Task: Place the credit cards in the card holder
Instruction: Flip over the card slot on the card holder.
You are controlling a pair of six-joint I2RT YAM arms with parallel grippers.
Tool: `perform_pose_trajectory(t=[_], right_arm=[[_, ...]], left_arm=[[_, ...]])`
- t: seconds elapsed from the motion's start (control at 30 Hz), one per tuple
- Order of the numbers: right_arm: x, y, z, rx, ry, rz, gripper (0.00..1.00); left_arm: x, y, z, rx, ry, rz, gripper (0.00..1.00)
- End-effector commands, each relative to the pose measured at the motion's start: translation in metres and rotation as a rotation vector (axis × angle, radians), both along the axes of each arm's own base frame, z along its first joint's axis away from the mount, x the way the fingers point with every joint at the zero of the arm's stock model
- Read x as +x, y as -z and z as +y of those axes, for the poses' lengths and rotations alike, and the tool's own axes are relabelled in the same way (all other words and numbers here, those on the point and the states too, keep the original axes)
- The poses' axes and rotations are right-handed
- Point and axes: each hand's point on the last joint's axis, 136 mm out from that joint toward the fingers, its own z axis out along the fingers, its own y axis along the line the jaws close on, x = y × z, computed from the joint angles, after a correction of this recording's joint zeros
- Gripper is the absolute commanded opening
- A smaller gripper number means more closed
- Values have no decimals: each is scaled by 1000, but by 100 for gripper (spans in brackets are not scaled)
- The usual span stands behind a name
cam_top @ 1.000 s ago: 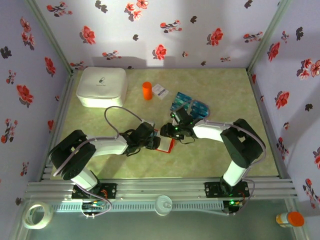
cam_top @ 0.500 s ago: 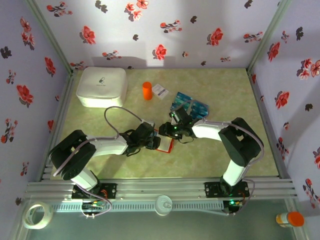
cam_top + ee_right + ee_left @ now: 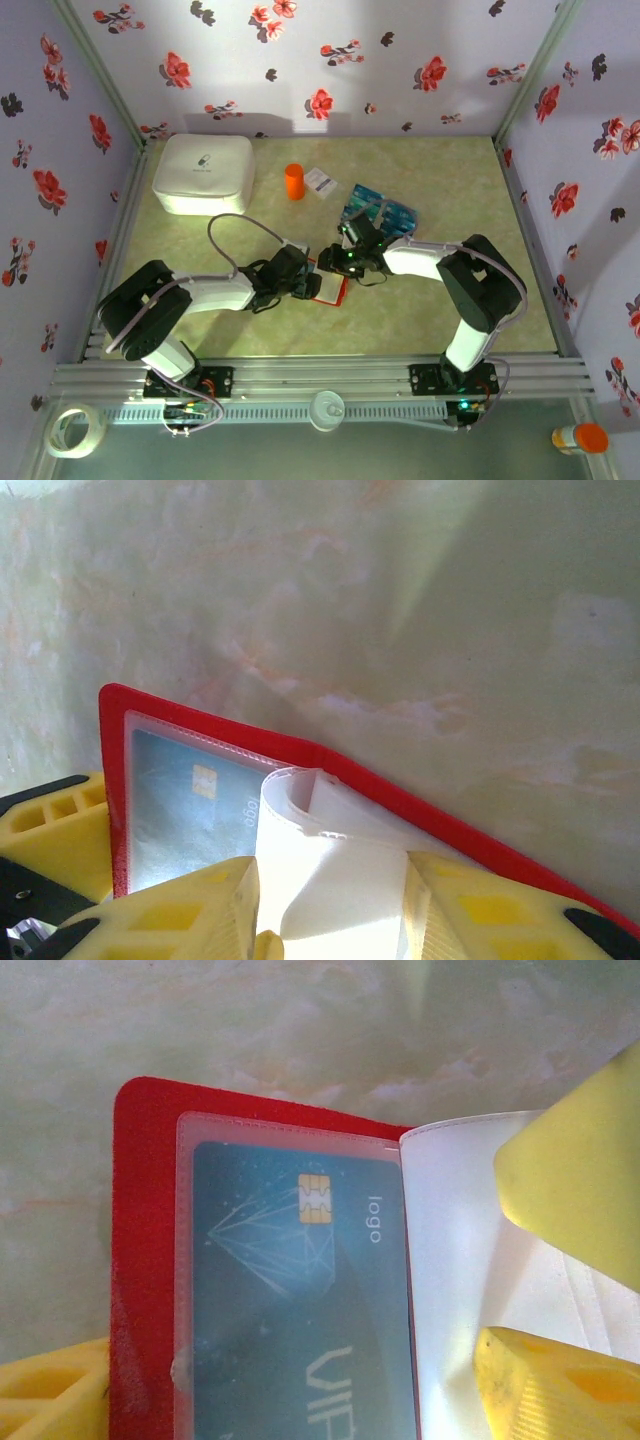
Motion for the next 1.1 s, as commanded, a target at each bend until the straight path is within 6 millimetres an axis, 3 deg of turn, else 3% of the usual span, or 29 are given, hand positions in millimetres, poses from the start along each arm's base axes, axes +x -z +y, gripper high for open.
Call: perform_pose_trajectory(t=[0.0,0.27,0.5,0.8,1.07], right_arm=[[2,-21,7,55,3,-7,41],[3,-36,11,108,18,-18,41],[0,-45,21,142,9,-18,42],[-1,-51,41,163,-13,-21,45],[3,-39,69,138,-38,-14,49]], left_arm=[[-20,13,-3,-18,44,79,80],[-16,-4,-2,-31,45,38,87],[-11,-37,2,-79,42,-31,92],[1,-84,40,-124,-69,-140,95],[2,-94,65,-143,-135,-166,95]])
